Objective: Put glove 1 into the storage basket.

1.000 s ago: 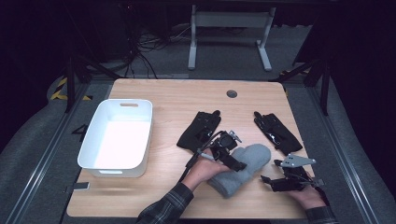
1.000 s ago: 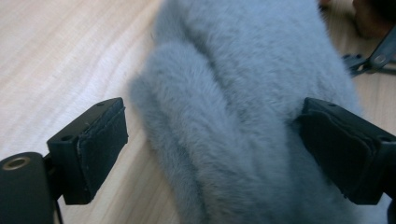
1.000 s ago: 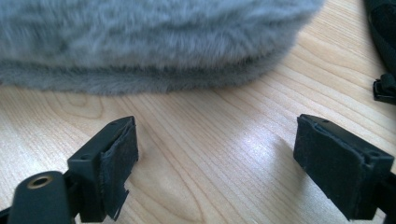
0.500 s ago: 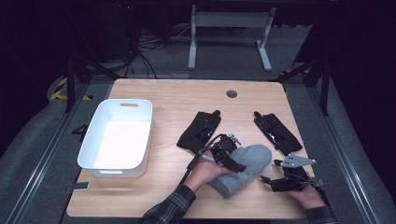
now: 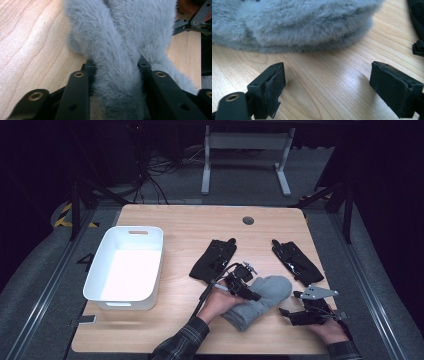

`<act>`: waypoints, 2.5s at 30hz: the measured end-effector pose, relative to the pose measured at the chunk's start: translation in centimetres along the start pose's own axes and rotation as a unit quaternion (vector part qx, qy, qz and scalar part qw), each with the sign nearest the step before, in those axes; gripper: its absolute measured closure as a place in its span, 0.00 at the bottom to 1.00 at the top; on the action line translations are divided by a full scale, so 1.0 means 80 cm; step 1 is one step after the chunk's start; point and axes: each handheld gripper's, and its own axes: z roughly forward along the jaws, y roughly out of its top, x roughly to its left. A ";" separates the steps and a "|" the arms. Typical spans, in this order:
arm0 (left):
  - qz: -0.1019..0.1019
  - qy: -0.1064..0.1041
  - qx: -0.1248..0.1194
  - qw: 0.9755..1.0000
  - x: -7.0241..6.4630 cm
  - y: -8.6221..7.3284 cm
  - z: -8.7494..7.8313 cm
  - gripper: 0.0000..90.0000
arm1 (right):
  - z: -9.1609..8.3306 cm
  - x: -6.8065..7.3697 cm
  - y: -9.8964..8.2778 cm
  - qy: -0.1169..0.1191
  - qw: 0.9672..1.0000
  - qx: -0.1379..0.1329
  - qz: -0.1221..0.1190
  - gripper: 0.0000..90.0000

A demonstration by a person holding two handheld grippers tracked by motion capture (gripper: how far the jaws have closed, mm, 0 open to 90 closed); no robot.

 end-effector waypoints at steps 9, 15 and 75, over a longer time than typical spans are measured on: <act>0.014 -0.007 -0.011 1.000 -0.012 0.004 -0.016 0.77 | 0.000 0.000 0.000 0.002 1.000 0.001 -0.002 0.15; 0.015 -0.013 -0.029 0.999 -0.018 0.008 -0.037 0.77 | 0.000 0.000 0.000 0.002 1.000 0.001 -0.002 0.15; -0.052 0.158 -0.113 0.980 0.027 -0.062 -0.333 0.77 | 0.001 0.000 0.001 0.004 1.000 0.003 -0.008 0.12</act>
